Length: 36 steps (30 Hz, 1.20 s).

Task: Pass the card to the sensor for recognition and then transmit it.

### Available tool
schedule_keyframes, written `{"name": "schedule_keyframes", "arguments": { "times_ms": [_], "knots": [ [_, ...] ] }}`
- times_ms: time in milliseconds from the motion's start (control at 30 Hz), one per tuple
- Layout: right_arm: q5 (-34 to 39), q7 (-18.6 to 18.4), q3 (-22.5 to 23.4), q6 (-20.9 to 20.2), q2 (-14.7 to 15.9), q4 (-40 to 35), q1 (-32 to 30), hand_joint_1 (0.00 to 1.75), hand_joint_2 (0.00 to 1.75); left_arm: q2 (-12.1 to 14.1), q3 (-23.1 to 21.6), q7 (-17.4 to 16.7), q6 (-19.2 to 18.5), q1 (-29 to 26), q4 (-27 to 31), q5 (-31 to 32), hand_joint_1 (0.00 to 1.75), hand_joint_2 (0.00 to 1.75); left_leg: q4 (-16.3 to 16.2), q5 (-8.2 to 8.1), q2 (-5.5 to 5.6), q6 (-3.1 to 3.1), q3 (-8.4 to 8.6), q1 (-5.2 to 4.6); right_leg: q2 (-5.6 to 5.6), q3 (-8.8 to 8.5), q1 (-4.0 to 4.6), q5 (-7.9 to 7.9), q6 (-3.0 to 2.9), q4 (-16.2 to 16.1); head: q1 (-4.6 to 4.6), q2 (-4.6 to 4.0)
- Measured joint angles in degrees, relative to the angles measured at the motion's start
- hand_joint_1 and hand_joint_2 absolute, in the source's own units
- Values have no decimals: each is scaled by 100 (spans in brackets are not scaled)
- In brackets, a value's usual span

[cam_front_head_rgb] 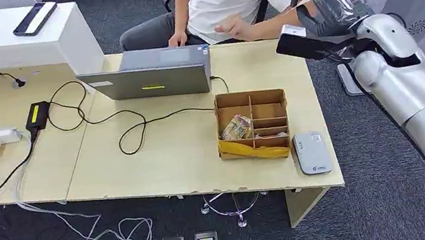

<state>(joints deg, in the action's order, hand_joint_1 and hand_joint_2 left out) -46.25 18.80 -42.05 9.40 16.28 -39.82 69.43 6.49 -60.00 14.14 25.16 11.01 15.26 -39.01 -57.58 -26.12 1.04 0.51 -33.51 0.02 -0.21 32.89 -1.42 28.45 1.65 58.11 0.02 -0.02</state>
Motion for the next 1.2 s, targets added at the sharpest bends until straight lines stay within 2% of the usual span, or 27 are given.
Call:
{"name": "schedule_keyframes", "arguments": {
  "times_ms": [200,367,533,900,1200],
  "knots": [
    [31,2,0,-2,-4,42,-1,175,175,0,0,0,-2,-1,0,7,0,175,0,0,0,0,0,0,0,0,0,0,0,0,0,0],
    [98,-76,2,-262,13,41,-28,175,175,-2,0,0,26,-9,0,-9,0,175,-1,0,-1,0,2,0,2,3,0,0,0,-1,0,0],
    [153,-140,9,-356,105,39,-211,175,175,-4,0,0,59,-43,0,-68,0,175,-1,-1,-3,-2,2,0,4,4,0,0,0,-2,0,0],
    [428,-319,164,-636,529,-13,-774,175,175,-13,0,2,160,-120,0,-236,0,175,-1,-2,-6,-2,3,0,5,3,0,0,0,-4,0,0],
    [450,-721,496,-1045,902,-695,-1624,175,175,-15,0,-2,162,-129,0,-308,0,175,-1,-5,-7,-6,4,1,9,2,0,0,0,-5,-2,2]
  ]
}}
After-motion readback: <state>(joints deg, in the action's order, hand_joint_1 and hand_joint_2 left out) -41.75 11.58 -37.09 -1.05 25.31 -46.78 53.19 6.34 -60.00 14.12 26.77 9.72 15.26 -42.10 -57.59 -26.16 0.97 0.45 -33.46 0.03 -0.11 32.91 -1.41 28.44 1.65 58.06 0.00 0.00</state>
